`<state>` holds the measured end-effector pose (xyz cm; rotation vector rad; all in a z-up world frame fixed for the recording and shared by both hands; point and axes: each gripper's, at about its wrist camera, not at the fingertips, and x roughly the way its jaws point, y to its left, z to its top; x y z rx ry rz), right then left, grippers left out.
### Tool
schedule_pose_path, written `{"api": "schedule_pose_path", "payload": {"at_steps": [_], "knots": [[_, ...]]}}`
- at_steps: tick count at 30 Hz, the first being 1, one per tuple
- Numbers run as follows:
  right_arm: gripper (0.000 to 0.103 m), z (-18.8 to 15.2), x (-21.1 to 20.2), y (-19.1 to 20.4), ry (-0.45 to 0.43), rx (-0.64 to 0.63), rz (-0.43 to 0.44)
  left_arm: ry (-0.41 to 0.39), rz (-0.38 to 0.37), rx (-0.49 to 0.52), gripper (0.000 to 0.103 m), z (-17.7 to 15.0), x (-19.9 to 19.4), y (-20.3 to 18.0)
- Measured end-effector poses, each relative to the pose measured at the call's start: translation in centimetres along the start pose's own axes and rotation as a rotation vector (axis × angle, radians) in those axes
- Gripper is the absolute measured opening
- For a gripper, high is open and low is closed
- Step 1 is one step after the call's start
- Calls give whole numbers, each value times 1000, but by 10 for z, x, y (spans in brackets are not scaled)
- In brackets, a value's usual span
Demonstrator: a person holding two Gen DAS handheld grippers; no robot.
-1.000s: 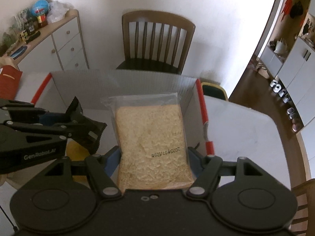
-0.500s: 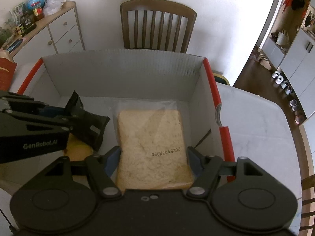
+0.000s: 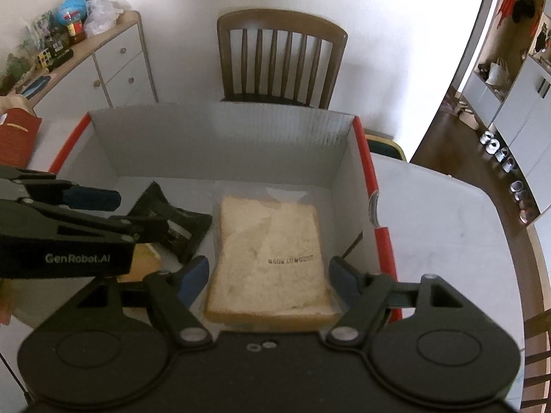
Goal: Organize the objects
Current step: 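Open both tools to release the packet and the bread in the box, then withdraw both tools from the box back toward the pile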
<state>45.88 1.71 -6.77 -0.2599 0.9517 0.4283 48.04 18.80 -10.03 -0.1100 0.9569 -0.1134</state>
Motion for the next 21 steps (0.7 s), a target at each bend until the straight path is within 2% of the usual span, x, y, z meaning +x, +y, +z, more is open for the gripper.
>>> {"api": "schedule_pose_path", "payload": {"at_steps": [3, 21], "knots": [[78, 0, -8, 1, -13, -9, 2, -19, 0, -5, 62, -1, -9, 0], [80, -11, -91, 8, -131, -54, 34, -127, 8, 21, 62, -9, -84, -22]]}}
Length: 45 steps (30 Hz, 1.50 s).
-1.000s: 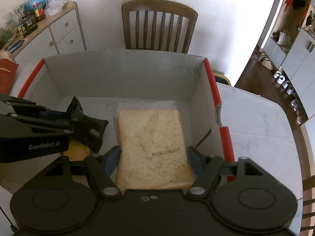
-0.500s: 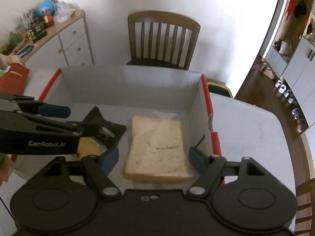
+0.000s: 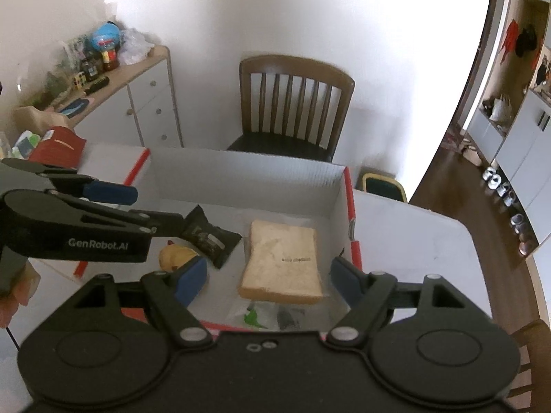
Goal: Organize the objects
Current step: 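Withdraw both tools from the box back toward the pile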
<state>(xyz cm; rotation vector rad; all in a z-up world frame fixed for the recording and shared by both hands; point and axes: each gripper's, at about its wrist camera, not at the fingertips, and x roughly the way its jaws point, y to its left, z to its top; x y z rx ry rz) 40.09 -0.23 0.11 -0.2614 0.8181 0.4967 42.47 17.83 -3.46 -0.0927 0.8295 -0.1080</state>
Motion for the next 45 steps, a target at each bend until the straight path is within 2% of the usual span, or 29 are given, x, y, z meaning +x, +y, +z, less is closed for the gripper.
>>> {"api": "schedule_pose_path", "payload": {"at_steps": [12, 15, 21, 25, 35, 41, 43, 44, 45], "knots": [[86, -26, -61, -5, -66, -14, 60, -68, 0, 29, 63, -17, -65, -24], [88, -37, -78, -9, -82, -13, 78, -86, -6, 30, 68, -25, -81, -32], [92, -63, -103, -15, -98, -17, 104, -122, -13, 25, 69, -45, -110, -45], [94, -82, -113, -20, -92, -4, 122, -139, -29, 12, 79, -61, -126, -52], [97, -132, -127, -17, -78, -3, 152, -125, -13, -3, 82, -117, -139, -65], [97, -164, -132, -3, -65, -52, 154, -96, -8, -2, 85, -148, -136, -75], [97, -174, -131, 3, -53, -65, 158, -85, -10, -14, 94, -156, -132, -76], [97, -179, -131, 6, -46, -73, 161, -81, -9, -21, 102, -161, -130, -77], [97, -182, -131, 8, -42, -81, 160, -81, -5, -26, 103, -165, -129, -77]]}}
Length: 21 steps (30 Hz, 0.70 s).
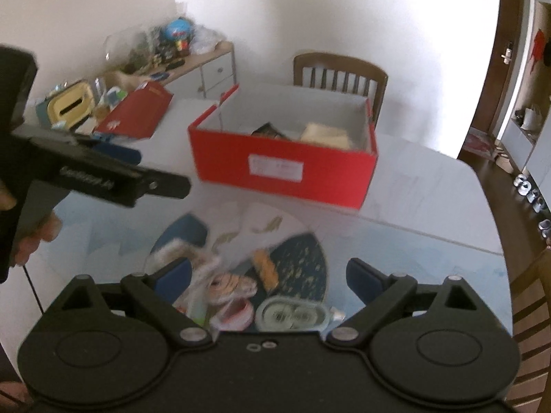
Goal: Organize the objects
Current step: 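Withdraw both tools from the box back toward the pile, then grasp the cotton swab pack with the left tool while the right tool grasps the green-white tube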
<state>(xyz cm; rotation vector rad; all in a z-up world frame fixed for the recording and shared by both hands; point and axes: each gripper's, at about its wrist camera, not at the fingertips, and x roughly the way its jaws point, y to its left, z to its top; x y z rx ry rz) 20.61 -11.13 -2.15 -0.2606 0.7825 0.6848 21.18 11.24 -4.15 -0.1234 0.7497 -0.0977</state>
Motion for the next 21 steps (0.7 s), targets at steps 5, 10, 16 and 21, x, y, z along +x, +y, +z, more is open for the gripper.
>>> {"api": "schedule_pose_path", "payload": {"at_steps": [5, 10, 16, 21], "knots": [[97, -23, 8, 20, 41, -53, -11, 40, 15, -10, 103, -20, 15, -1], [96, -45, 17, 35, 85, -70, 0, 111, 42, -25, 103, -43, 38, 2], [95, -59, 29, 43, 122, -32, 9, 174, 61, -14, 103, -64, 61, 6], [94, -67, 38, 48, 155, -25, 18, 210, 67, -19, 103, -72, 76, 8]]}}
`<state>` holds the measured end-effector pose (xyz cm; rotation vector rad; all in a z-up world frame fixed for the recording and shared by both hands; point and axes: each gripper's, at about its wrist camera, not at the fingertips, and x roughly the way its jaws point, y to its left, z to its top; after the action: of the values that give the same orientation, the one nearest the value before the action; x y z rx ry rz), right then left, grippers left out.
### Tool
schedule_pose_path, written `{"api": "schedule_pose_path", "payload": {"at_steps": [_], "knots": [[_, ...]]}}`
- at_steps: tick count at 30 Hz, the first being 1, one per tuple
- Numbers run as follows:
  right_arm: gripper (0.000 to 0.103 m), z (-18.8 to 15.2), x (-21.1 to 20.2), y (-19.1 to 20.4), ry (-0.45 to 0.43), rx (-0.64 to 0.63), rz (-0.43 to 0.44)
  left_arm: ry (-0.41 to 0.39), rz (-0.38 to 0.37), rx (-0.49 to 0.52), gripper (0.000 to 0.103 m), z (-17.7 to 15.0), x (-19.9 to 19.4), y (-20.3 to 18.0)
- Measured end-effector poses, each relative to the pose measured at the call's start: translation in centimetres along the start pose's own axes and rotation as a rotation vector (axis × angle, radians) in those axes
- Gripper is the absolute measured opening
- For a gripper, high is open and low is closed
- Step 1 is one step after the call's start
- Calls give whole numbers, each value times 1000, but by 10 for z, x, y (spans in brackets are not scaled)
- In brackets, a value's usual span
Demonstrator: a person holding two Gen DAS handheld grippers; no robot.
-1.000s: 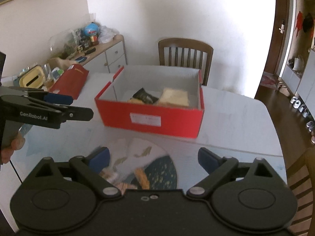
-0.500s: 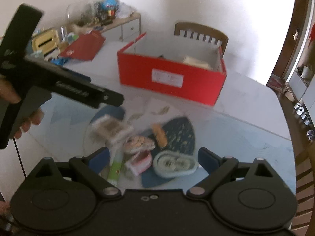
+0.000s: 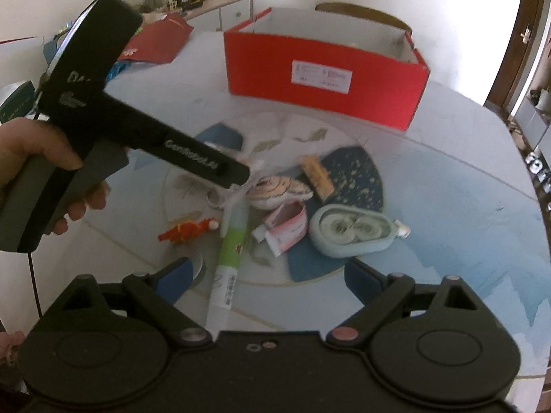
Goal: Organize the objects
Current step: 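Grasp the cotton swab pack with the left tool while the right tool grasps the green-white tube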
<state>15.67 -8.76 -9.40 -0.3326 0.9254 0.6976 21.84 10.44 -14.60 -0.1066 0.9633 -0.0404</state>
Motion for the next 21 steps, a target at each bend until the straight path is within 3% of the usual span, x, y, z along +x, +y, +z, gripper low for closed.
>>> {"api": "schedule_pose_path", "payload": {"at_steps": [7, 21], "knots": [[91, -4, 12, 7, 32, -7, -10, 17, 17, 16, 103, 0, 12, -2], [74, -4, 32, 12, 72, -15, -23, 7, 46, 23, 103, -4, 25, 10]]}}
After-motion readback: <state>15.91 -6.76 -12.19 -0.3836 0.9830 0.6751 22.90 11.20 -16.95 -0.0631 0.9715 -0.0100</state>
